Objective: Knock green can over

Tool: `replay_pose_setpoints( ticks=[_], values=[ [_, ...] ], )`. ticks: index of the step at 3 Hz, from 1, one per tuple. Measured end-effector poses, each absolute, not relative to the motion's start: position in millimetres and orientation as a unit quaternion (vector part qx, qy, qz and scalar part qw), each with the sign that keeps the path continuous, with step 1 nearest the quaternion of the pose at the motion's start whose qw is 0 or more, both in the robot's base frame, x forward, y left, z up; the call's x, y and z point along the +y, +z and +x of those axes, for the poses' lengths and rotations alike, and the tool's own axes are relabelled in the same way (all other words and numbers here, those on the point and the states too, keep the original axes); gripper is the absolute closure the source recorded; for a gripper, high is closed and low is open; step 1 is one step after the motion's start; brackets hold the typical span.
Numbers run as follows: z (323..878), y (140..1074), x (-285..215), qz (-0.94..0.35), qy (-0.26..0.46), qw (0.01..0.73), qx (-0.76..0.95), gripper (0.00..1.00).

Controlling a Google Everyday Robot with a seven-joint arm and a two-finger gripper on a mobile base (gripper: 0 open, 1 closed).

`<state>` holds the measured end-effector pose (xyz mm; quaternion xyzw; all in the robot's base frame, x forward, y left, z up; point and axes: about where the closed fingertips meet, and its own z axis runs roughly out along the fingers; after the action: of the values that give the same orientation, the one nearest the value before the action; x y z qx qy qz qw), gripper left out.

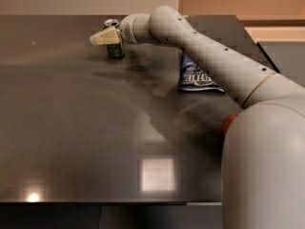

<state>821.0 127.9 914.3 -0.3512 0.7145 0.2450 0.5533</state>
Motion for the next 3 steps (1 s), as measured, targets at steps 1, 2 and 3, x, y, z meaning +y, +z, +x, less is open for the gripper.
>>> replay_pose_setpoints(
  ticks=[1, 2, 3],
  values=[
    [829.0, 913.4, 139.7, -0.345, 0.242, 0.553, 0.719, 0.00],
    [837.0, 913.9, 140.7, -0.333, 0.228, 0.557, 0.726, 0.16],
    [840.2, 916.9, 136.9, -0.320, 0.218, 0.561, 0.732, 0.41]
  ],
)
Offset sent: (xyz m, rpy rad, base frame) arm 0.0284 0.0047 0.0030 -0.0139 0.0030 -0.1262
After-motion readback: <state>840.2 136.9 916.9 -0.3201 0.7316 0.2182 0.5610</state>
